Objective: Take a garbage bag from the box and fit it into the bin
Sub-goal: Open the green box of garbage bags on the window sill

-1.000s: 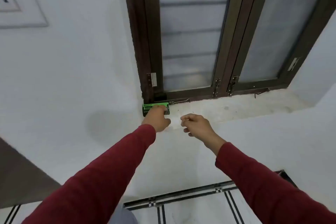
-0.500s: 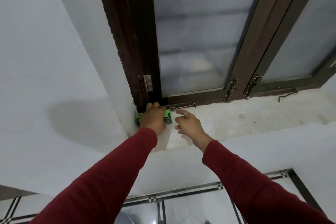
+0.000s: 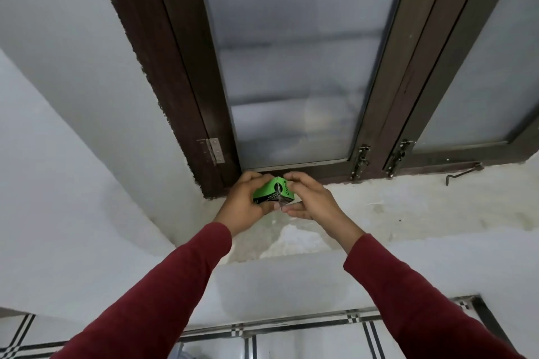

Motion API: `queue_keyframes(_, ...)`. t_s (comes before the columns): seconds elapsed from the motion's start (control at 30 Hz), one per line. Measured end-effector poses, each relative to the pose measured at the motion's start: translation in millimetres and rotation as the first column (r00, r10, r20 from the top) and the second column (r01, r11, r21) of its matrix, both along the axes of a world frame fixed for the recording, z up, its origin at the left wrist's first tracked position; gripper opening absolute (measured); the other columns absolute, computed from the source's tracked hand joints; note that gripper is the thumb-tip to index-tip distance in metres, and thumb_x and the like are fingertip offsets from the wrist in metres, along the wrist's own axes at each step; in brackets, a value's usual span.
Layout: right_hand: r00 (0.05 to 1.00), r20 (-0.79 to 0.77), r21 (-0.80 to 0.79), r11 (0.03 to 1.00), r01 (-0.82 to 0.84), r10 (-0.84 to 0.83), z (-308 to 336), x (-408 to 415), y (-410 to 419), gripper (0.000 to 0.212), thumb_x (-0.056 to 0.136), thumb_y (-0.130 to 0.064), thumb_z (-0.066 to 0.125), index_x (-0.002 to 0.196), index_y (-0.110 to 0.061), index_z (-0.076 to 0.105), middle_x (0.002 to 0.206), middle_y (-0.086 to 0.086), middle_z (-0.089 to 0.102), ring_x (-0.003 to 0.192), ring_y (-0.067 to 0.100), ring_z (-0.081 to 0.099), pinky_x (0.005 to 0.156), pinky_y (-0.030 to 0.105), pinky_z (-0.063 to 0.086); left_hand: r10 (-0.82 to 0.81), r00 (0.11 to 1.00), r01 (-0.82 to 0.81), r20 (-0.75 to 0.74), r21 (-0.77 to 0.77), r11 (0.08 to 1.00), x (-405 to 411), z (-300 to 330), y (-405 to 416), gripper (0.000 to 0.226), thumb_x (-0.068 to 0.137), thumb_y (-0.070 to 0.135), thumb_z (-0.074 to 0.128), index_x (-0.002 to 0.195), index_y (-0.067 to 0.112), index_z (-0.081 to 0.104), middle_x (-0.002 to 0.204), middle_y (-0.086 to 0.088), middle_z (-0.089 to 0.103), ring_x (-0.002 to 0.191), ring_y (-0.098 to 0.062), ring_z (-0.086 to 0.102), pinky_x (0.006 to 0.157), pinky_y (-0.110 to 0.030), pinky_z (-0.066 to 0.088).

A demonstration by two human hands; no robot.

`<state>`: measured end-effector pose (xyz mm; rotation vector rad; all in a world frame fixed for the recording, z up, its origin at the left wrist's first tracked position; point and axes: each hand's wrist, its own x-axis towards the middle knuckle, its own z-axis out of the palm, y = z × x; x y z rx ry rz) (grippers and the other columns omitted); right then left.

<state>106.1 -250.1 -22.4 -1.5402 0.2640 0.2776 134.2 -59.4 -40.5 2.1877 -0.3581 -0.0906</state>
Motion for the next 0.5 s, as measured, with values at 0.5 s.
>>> queue_keyframes(0.5, 0.993, -0.112, 0.238, 0.971, -0.007, 0.034, 4, -5, -26, 0.021, 0.09, -0.024, 0.079, 0.084, -0.012, 0.062, 0.123, 0.027, 0.068, 0.09, 0.045, 0.077, 0.072, 0.045, 0.065, -0.071, 0.997, 0.071, 0.028, 0.01, 0.997, -9, 5, -11, 0.069, 0.075, 0.018, 0.092, 0.137, 0.025, 0.064, 0.123, 0.015, 0.05, 0.116, -0.002, 0.053, 0.102, -0.018, 0.042)
